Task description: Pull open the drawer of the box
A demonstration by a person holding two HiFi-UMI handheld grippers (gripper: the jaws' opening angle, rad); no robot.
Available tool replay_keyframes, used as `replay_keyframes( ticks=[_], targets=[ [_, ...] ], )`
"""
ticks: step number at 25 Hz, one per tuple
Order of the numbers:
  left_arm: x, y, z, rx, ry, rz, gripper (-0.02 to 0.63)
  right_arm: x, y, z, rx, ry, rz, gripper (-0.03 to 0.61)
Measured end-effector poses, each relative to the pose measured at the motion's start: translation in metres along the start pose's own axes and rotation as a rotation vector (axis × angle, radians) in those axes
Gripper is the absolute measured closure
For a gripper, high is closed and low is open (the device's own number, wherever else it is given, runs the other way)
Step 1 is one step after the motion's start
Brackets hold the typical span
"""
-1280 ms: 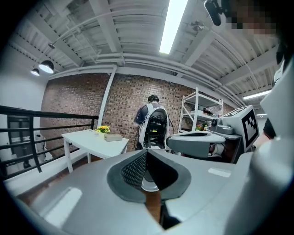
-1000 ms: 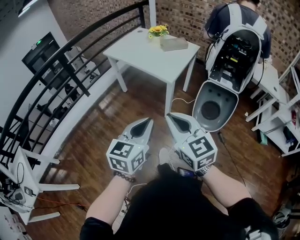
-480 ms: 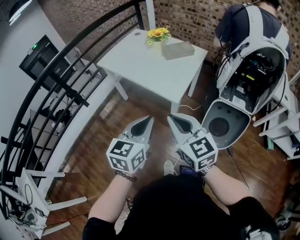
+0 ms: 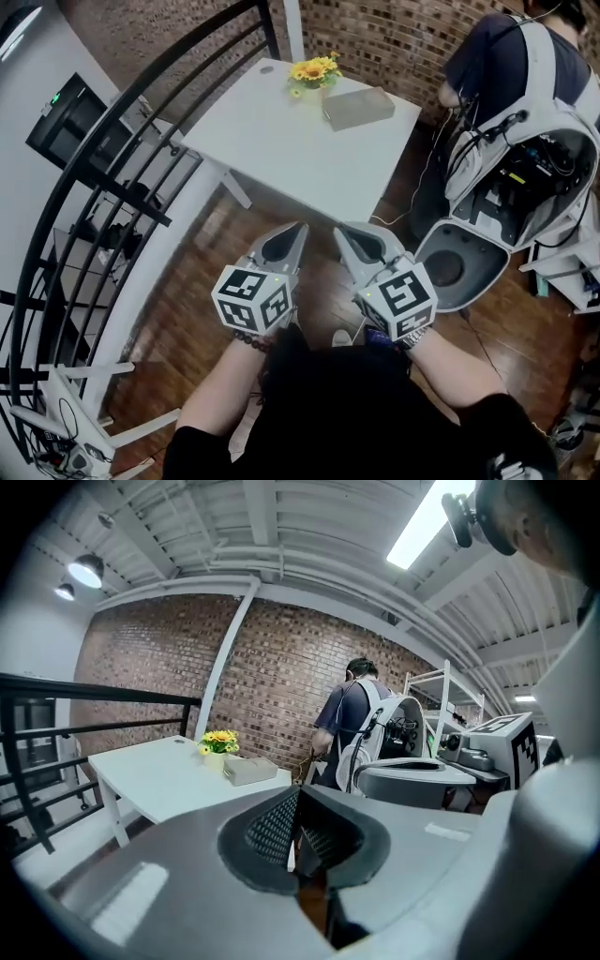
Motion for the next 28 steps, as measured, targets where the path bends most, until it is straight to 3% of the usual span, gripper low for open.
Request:
replay_keyframes(
  ticks=[10,16,23,28],
  targets=[
    [-0.094,0.029,-0.045,-0.083,-0.199,0.028,0.597,0.011,0.024,-0.094,-0.025,-0.190,-0.014,0.588],
    [-0.142,0.044,-0.067,-0.121,-0.274,0.061,0.597,0.013,0.028,-0.136,-0.072,-0.278,-0.029,0.588],
    [-0.172,0.036,-0.113,-0.140,-0.294,0.181,0.595,0.042,0.021,-0.165,-0.122,-0.285,-0.020,0.588],
    [-0.191,0.032,-0.154,-0.137,-0.265,0.326,0.589,0.072,0.014,-0.180,-0.144,-0.251,0.003,0.588]
  ],
)
Point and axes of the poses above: the fingertips, and each gripper's own axes: z backward along the fingers, x to its right, y out of its top, the point moved 4 cm from there along z, backward along the fingers, and after that the axes turned 11 degrees about -y, right-handed, at the moved point
